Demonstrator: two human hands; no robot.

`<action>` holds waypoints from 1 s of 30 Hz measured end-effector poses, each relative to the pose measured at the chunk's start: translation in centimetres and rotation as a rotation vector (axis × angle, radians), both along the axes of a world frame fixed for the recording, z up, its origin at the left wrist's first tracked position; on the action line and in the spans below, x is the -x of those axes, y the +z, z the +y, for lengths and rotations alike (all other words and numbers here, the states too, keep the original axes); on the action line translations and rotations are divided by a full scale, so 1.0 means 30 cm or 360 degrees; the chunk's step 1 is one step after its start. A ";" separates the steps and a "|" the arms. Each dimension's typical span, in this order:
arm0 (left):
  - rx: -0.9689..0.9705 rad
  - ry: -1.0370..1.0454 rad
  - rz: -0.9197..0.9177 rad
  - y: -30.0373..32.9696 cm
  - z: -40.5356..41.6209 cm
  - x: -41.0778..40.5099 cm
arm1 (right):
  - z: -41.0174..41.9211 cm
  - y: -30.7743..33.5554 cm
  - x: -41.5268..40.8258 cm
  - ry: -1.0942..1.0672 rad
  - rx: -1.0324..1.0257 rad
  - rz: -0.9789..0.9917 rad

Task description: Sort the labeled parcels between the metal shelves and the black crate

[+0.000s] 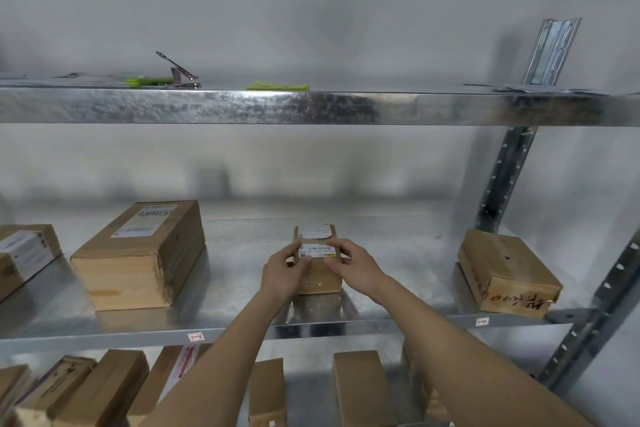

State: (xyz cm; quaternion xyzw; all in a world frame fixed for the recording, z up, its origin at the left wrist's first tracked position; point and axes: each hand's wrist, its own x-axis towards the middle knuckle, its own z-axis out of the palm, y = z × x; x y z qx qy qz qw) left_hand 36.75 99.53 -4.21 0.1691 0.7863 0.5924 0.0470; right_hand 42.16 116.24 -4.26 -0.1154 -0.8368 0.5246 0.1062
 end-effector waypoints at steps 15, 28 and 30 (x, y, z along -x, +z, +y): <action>0.0208 -0.0217 0.0338 0.166 0.039 -0.082 | 0.100 0.222 -0.241 -0.0168 -0.0331 0.0002; 0.0218 -0.0624 0.0402 0.169 0.526 -0.405 | 0.546 0.288 -0.672 -0.0627 -0.0527 -0.0153; 0.0243 -0.0665 0.0388 0.155 0.594 -0.453 | 0.587 0.261 -0.705 -0.0669 -0.0498 -0.0149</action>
